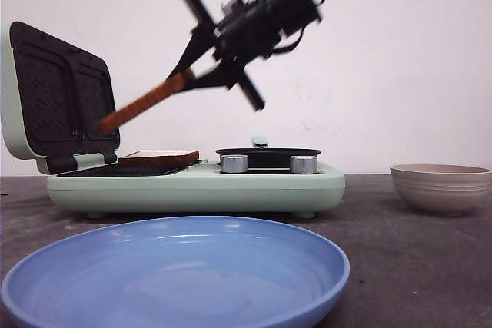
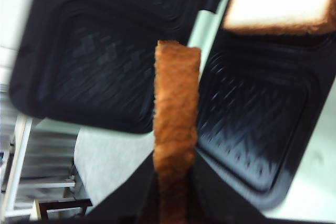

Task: Make breakfast with bread and shrimp
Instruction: 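Carry the bread with the right gripper and lay it on the sandwich plate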

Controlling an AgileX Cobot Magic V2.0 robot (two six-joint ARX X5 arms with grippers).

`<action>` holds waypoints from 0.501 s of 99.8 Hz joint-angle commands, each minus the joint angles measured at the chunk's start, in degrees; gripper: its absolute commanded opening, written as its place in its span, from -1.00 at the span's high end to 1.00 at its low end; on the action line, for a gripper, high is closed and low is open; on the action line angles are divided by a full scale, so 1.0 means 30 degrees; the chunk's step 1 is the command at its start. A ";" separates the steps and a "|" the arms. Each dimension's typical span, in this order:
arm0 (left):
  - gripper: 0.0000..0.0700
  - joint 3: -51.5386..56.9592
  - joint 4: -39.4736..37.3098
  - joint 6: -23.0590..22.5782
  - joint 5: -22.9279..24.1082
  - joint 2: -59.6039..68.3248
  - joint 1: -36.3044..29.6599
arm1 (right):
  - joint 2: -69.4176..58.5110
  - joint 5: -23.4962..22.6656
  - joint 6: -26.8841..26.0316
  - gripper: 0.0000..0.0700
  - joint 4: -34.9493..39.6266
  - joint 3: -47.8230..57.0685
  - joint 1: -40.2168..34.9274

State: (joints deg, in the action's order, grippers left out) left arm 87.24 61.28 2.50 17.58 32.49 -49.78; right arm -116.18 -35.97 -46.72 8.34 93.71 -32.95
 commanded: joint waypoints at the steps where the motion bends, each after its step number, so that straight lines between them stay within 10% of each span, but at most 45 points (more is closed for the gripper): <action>1: 0.97 0.0255 -0.0058 -0.0109 -0.0102 0.0015 -0.0168 | -0.0823 -0.0102 -0.0758 1.00 -0.0211 0.1056 -0.0175; 50: 0.97 0.0255 0.0131 -0.0175 -0.0102 0.0015 -0.0168 | -0.2120 0.0036 -0.1734 1.00 -0.0430 0.1734 -0.0590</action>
State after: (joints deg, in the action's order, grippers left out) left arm 87.24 62.74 2.48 17.58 32.49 -49.78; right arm -120.73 -35.77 -51.13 8.08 97.25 -33.67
